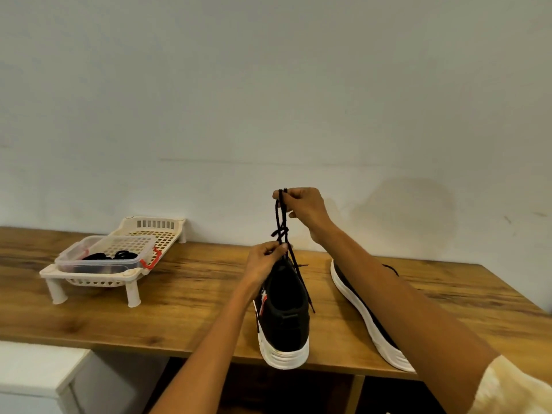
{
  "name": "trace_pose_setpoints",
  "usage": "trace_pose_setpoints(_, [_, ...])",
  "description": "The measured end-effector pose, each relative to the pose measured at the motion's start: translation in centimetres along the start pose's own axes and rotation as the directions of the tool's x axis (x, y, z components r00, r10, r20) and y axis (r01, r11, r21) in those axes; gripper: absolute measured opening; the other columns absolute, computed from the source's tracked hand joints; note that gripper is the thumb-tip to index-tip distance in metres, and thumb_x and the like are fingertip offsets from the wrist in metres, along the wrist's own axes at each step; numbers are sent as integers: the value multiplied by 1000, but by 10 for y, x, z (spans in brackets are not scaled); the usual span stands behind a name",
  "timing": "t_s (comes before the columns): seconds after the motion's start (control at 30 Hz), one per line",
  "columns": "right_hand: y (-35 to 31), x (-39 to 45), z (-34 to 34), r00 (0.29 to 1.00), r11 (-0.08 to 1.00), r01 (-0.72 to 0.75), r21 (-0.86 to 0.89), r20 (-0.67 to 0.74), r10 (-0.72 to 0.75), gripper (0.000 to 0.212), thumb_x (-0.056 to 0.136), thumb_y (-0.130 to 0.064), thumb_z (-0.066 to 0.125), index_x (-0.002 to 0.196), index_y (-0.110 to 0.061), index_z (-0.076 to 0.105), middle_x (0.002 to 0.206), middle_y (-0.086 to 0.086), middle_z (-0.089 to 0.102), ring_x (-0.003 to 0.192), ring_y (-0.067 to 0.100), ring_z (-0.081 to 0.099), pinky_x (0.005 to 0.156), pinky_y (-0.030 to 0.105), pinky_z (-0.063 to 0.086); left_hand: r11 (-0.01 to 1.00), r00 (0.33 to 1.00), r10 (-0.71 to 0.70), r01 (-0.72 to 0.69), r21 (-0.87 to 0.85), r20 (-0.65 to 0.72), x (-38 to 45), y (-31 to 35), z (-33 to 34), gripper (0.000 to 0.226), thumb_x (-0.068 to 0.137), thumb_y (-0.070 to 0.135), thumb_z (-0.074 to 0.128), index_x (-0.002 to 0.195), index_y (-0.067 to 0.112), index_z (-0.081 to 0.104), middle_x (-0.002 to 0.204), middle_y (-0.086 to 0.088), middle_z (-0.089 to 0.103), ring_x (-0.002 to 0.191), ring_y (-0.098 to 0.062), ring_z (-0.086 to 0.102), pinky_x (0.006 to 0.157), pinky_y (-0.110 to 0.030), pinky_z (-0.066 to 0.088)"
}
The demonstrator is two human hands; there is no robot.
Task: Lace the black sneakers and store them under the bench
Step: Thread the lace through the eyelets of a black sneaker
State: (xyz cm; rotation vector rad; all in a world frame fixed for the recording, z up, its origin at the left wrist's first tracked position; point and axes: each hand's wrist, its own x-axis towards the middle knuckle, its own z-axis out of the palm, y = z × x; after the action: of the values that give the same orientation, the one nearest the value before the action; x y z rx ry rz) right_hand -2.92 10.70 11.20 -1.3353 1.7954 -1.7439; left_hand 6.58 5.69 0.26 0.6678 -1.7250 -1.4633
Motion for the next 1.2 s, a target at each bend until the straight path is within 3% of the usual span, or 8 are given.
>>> trace_pose_setpoints(0.13, [24,-2,-10,994,987,-104,119,-27,108,19,93,-26,59,90,-11,70,62,-1,62,54,8,54,53,17,44,942,989,-79,33,-334,-125,2,4,-3,16,92,22,58,99,16,71,99,-4,68,90,-17,58,82,-35,50])
trace_pose_setpoints(0.3, [65,-16,-25,953,951,-84,-299,253,163,22,93,-30,59,90,-10,68,63,-2,56,56,9,51,51,17,42,839,989,-76,-6,-544,-128,6,10,-4,14,90,22,60,98,17,71,101,1,67,94,-16,57,81,-36,48])
trace_pose_setpoints(0.5, [69,-11,-7,903,731,214,-647,417,104,37,85,-34,67,64,-6,57,51,3,38,48,14,33,52,28,24,878,995,-50,1,-479,-88,4,8,-2,21,92,30,54,106,21,67,113,-1,66,99,-17,62,78,-29,52])
trace_pose_setpoints(0.63, [41,-5,-2,961,898,136,-418,278,-16,31,88,-31,63,73,-4,66,63,6,57,57,13,49,57,28,40,935,997,-41,14,-353,-69,2,0,-6,27,96,30,50,111,14,66,106,-6,68,90,-16,63,79,-25,53])
trace_pose_setpoints(0.77, [34,0,2,940,843,128,-522,336,65,28,88,-23,65,79,3,67,75,12,68,56,8,59,58,26,51,937,995,-89,66,-343,-52,-1,-4,-9,22,94,27,53,100,13,70,92,-8,67,83,-19,61,78,-29,50])
trace_pose_setpoints(0.93, [47,-5,0,890,827,51,-560,401,217,20,86,-25,68,86,-5,69,63,1,59,54,8,55,53,15,47,954,975,-67,2,-299,-210,3,3,-12,20,94,25,56,99,14,72,103,-9,69,95,-16,61,74,-23,52])
trace_pose_setpoints(1.03, [59,-9,5,873,671,184,-718,433,224,37,84,-32,69,59,-13,49,55,1,42,51,13,39,53,26,30,954,986,-40,-12,-301,-165,3,9,-6,26,94,25,56,108,9,70,75,-23,62,67,-12,58,61,-20,51])
trace_pose_setpoints(1.2, [63,-9,9,905,649,249,-718,412,108,46,87,-33,64,52,-15,39,52,1,37,48,14,34,50,28,22,905,985,-102,34,-423,-138,6,-5,-4,23,95,26,52,101,12,70,64,0,50,61,-8,46,63,-21,44])
